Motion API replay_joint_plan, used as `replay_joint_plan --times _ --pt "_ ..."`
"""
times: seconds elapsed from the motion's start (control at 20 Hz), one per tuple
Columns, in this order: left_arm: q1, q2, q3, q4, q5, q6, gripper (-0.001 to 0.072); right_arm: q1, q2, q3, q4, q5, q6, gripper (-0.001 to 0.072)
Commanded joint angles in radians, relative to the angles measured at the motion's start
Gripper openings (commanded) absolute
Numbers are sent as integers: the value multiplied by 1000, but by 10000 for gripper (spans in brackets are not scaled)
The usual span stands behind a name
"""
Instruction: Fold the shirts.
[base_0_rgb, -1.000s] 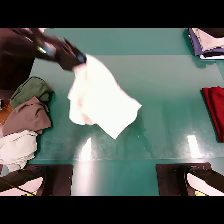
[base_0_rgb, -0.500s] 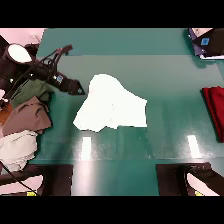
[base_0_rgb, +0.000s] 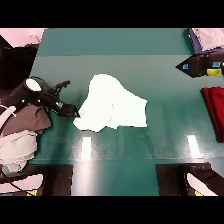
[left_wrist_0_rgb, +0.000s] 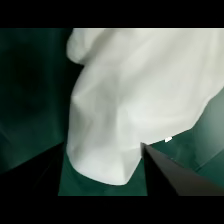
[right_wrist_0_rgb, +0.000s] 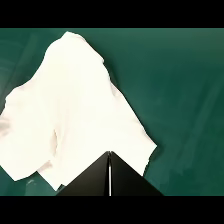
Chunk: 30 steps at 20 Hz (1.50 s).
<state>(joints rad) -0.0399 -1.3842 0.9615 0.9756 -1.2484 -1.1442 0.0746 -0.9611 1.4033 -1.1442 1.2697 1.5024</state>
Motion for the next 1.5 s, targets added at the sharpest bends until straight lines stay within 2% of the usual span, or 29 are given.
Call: replay_joint_plan --times 0.0,0.1,0.15,0.25,0.4,0.5,0.55,0.7,0.9,1.25,1.35,1.4,1.45 --pt "-10 -2 -69 -15 64 12 551 0 1 -43 1 -29 1 18" --pt "-42 -4 -69 -14 100 11 550 0 -9 -37 2 -32 1 17" --pt "-59 -4 -69 -15 122 6 483 0 -10 -39 2 -32 1 18" --pt "-72 -3 -65 -22 125 -2 24 0 -12 -41 0 -29 0 18" --pt "-49 10 8 16 13 -7 21 -2 -22 -48 -29 -16 0 44" --pt "-33 45 97 54 -51 -9 21 -3 -61 -84 -32 26 0 424" --pt "-23 71 144 66 -72 -9 21 -2 -91 -117 -25 50 0 499" --pt "-18 134 250 78 -89 -12 21 -2 -211 -237 4 43 -14 498" --pt "-18 154 280 77 -87 -63 21 6 -405 -326 148 -93 -96 498" --pt "-18 154 280 71 -68 -96 22 8 -629 -250 237 -127 -123 488" --pt "-18 154 280 71 -66 -98 22 18 -656 -213 236 -127 -125 438" --pt "-18 154 280 71 -68 -98 22 23 -665 -197 237 -126 -133 369" --pt "-18 154 280 71 -68 -98 22 34 -666 -186 236 -126 -153 194"
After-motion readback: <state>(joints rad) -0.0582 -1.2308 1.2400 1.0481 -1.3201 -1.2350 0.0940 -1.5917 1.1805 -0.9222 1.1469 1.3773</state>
